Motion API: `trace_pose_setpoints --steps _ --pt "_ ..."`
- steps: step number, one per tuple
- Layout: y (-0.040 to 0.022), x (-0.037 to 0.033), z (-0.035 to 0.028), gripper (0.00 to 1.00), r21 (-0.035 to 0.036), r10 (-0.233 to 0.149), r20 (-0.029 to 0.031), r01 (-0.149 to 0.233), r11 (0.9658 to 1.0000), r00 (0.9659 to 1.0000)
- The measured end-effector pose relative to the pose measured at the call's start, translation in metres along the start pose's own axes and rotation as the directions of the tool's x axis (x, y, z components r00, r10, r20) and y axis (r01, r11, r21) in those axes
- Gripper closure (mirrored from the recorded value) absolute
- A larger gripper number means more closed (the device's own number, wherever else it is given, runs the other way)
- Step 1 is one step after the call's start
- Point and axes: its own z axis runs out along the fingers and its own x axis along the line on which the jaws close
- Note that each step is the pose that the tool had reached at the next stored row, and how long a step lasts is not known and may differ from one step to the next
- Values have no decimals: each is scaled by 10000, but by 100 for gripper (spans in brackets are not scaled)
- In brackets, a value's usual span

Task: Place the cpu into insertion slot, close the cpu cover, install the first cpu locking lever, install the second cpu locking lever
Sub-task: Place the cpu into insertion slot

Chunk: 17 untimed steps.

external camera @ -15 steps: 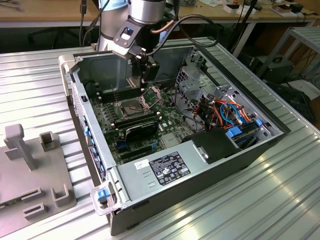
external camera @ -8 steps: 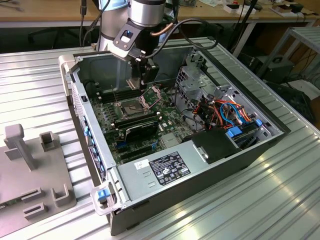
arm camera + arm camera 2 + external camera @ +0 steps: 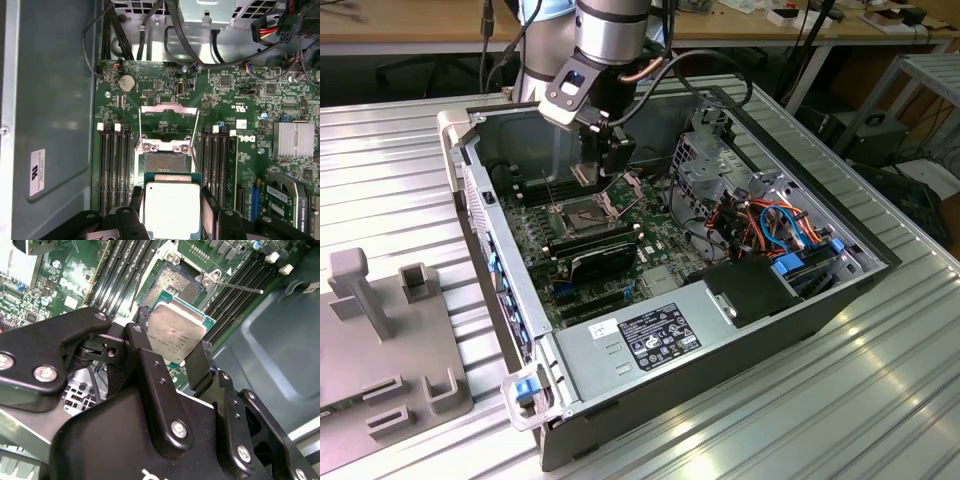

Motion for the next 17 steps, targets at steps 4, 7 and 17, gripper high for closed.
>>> trace_pose_setpoints --steps 4,7,17 --pt "7 1 68 46 7 -1 0 1 10000 10000" --pt "34 2 99 46 6 -1 -1 1 10000 10000" --pt "36 2 111 46 6 0 0 0 10000 10000"
